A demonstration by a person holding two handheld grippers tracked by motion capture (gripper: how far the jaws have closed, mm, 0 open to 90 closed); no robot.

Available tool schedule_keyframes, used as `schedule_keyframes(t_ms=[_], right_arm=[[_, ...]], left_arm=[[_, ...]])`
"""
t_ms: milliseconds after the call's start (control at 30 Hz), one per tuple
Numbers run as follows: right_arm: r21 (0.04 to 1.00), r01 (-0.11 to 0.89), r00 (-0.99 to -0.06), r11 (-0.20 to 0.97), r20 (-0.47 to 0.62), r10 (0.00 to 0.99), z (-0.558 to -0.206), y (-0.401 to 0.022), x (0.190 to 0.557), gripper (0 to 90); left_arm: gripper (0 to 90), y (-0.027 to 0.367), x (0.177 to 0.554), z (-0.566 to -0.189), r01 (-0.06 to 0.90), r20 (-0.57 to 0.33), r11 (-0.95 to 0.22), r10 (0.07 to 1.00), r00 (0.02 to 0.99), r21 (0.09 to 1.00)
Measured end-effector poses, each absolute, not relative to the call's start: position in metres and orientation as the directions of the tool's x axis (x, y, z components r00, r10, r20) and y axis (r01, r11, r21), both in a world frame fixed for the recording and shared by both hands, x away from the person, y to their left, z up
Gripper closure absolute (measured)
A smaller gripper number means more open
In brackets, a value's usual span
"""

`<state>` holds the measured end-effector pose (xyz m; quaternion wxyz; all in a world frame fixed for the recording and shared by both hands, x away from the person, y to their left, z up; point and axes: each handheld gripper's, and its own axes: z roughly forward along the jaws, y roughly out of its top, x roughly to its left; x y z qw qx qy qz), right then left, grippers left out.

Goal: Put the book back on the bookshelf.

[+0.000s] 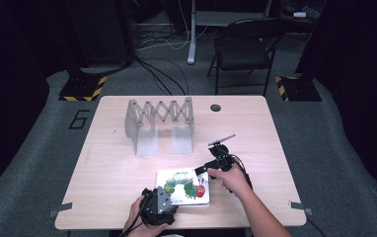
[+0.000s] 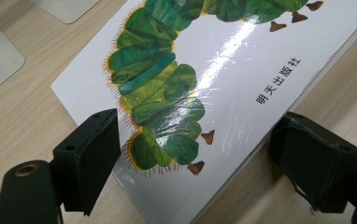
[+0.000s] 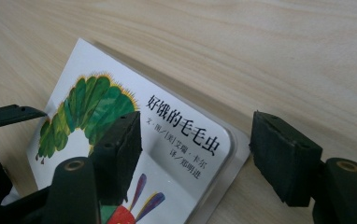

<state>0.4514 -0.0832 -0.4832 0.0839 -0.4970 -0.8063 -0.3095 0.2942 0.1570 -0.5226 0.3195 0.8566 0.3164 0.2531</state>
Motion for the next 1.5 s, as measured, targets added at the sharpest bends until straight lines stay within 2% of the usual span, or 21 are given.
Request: schedule_keyframes(t_ms=[633, 1333, 1500], right_arm=[[0.405, 0.845, -0.521, 0.350, 0.471, 0.712, -0.493, -0.074, 0.449, 34.4], [0.410, 0.852, -0.505, 0.325, 0.484, 0.714, -0.498, -0.079, 0.450, 37.7], [0.408, 0.859, -0.492, 0.310, 0.489, 0.720, -0.498, -0.079, 0.449, 38.7]], left_arm=[[16.7, 0.157, 0.296, -0.523, 0.382, 0.226, -0.590, 0.707, 0.670, 0.711], [15.1, 0.155, 0.298, -0.520, 0.395, 0.224, -0.610, 0.695, 0.683, 0.687], [17.3, 0.157, 0.297, -0.515, 0.410, 0.196, -0.606, 0.691, 0.696, 0.681]])
